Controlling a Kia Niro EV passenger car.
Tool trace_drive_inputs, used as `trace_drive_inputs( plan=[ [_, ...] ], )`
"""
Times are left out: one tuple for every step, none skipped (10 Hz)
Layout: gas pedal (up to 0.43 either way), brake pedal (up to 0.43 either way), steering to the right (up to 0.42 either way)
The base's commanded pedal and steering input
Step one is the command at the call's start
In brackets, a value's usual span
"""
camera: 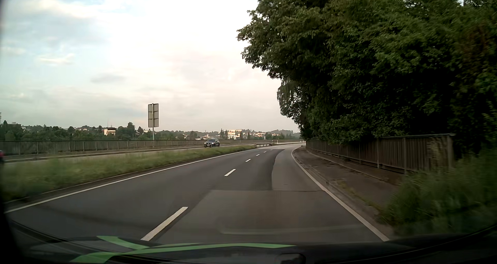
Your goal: Follow the waypoints while adhering to traffic rules and regulations
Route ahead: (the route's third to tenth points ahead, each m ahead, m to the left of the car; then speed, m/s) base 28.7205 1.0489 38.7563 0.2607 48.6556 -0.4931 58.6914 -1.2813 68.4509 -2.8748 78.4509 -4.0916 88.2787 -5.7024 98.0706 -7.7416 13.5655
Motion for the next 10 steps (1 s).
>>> trace_drive_inputs(
  plan=[
    [0.157, 0.000, 0.003],
    [0.157, 0.000, 0.004],
    [0.177, 0.000, 0.006],
    [0.197, 0.000, 0.006],
    [0.209, 0.000, 0.006],
    [0.209, 0.000, 0.006],
    [0.209, 0.000, 0.008],
    [0.209, 0.000, 0.009],
    [0.209, 0.000, 0.009],
    [0.209, 0.000, 0.009]
  ],
)
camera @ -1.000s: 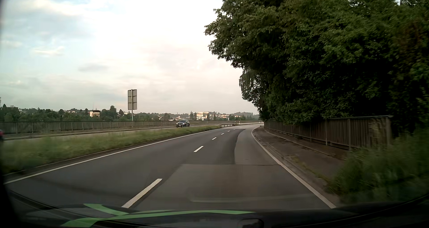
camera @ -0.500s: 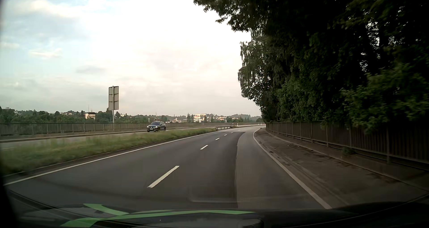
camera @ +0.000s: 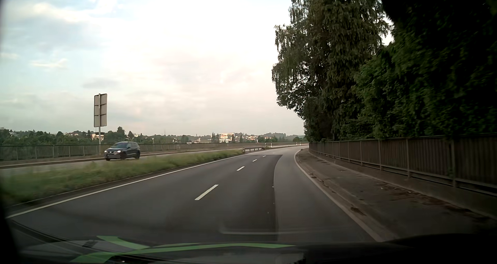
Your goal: Follow the waypoints while adhering to traffic rules and regulations
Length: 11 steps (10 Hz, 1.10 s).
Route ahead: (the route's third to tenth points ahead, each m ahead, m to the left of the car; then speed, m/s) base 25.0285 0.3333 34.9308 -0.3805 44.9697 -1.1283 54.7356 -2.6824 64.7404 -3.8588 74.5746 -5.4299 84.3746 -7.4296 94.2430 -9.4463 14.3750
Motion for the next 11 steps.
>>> trace_drive_inputs(
  plan=[
    [0.209, 0.000, 0.009],
    [0.209, 0.000, 0.009],
    [0.209, 0.000, 0.009],
    [0.209, 0.000, 0.009],
    [0.209, 0.000, 0.006],
    [0.209, 0.000, 0.006],
    [0.209, 0.000, 0.006],
    [0.197, 0.000, 0.006],
    [0.197, 0.000, 0.006],
    [0.197, 0.000, 0.006],
    [0.197, 0.000, 0.008]
  ],
)
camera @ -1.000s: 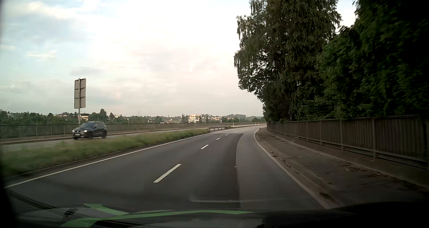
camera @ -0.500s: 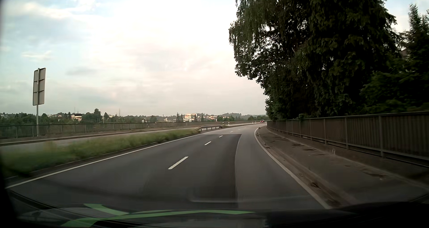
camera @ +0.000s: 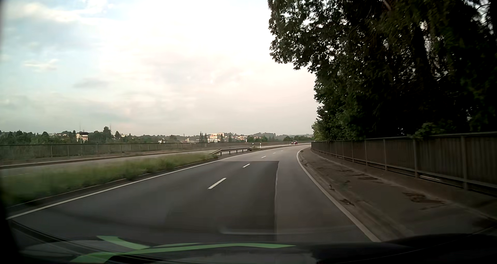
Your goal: Follow the waypoints while adhering to traffic rules and regulations
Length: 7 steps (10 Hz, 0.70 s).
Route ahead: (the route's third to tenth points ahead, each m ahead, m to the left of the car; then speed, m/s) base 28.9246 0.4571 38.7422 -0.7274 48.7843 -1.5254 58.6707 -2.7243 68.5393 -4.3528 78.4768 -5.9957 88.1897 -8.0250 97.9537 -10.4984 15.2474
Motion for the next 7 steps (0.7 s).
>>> trace_drive_inputs(
  plan=[
    [0.197, 0.000, 0.010],
    [0.189, 0.000, 0.011],
    [0.189, 0.000, 0.014],
    [0.157, 0.000, 0.014],
    [0.150, 0.000, 0.015],
    [0.150, 0.000, 0.015],
    [0.150, 0.000, 0.015]
  ],
)
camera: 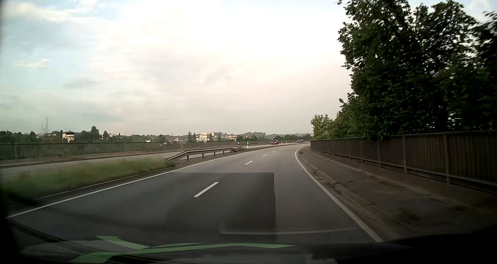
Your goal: Follow the waypoints while adhering to traffic rules and regulations
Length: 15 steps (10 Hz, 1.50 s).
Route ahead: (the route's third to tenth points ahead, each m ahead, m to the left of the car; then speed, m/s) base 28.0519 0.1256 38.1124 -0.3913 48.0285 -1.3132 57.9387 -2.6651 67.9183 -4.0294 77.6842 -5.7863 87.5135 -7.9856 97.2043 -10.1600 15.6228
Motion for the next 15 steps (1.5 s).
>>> trace_drive_inputs(
  plan=[
    [0.150, 0.000, 0.015],
    [0.150, 0.000, 0.014],
    [0.150, 0.000, 0.012],
    [0.150, 0.000, 0.008],
    [0.150, 0.000, 0.006],
    [0.150, 0.000, 0.006],
    [0.150, 0.000, 0.006],
    [0.150, 0.000, 0.005],
    [0.150, 0.000, 0.006],
    [0.138, 0.000, 0.008],
    [0.138, 0.000, 0.011],
    [0.130, 0.000, 0.013],
    [0.130, 0.000, 0.014],
    [0.130, 0.000, 0.014],
    [0.079, 0.000, 0.014]
  ],
)
